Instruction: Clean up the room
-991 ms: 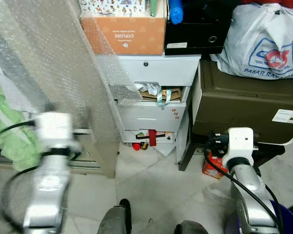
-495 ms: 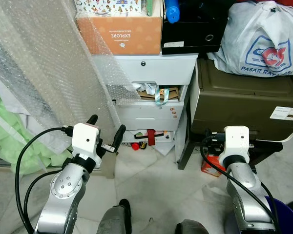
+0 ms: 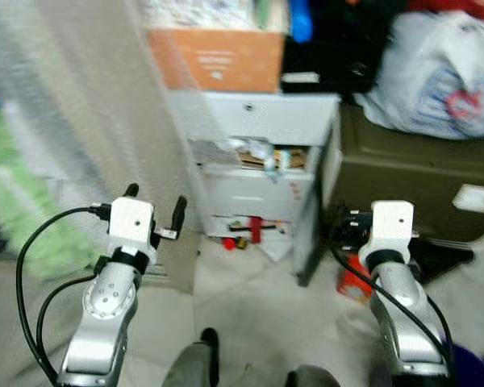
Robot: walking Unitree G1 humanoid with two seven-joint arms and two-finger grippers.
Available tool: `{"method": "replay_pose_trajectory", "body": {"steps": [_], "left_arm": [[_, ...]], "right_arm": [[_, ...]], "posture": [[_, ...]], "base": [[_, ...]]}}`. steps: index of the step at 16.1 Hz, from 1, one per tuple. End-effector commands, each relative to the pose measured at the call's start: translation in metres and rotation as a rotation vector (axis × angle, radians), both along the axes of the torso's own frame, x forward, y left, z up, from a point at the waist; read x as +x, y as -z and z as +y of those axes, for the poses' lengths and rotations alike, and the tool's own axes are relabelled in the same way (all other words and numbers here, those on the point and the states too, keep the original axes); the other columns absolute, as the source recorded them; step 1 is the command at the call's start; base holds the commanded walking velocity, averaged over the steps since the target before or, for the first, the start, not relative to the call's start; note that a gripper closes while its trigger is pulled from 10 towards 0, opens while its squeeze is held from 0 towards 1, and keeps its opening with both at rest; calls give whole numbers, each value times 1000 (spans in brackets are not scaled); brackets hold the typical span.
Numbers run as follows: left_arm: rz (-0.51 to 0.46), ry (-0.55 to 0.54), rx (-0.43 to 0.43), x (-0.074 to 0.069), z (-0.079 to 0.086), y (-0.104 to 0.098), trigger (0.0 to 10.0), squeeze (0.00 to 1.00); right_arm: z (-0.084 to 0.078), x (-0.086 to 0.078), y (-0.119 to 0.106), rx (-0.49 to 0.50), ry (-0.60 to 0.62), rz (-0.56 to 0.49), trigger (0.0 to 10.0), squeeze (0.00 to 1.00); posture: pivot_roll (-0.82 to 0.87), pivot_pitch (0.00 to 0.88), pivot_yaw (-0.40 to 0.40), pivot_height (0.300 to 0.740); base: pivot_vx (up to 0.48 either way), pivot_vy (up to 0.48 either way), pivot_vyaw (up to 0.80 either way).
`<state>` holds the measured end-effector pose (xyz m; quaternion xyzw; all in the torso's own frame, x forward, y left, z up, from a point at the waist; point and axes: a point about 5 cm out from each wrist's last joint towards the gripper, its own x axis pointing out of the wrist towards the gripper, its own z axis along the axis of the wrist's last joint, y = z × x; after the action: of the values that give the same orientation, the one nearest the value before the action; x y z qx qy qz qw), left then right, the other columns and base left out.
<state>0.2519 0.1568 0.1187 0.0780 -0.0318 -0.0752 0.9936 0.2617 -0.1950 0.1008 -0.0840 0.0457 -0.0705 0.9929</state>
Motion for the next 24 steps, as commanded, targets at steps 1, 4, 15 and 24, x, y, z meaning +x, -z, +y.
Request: {"method": "replay_pose_trajectory", "body": {"steps": [1,4,15,24], "left_arm": [[3,-2,10,1,1,2,10000,0],[15,10,-1,4,-1,4,10000,0],[8,89,-17,7,-10,4,10000,0],[12,130,-11,6,-14,6,10000,0]], "right_arm": [[1,0,3,9,5,9,10000,0],[2,0,2,15,10,1,10000,0],[3,1,3,21,14,-3,10000,0],[5,3,3,19,4,-7,10000,0]], "posture": [[-87,135,37,740],[-90,144,38,740],[-95,147,40,740],[-92,137,42,740]], "base": [[0,0,581],[0,0,0],[0,0,-648],[253,0,-241]]}}
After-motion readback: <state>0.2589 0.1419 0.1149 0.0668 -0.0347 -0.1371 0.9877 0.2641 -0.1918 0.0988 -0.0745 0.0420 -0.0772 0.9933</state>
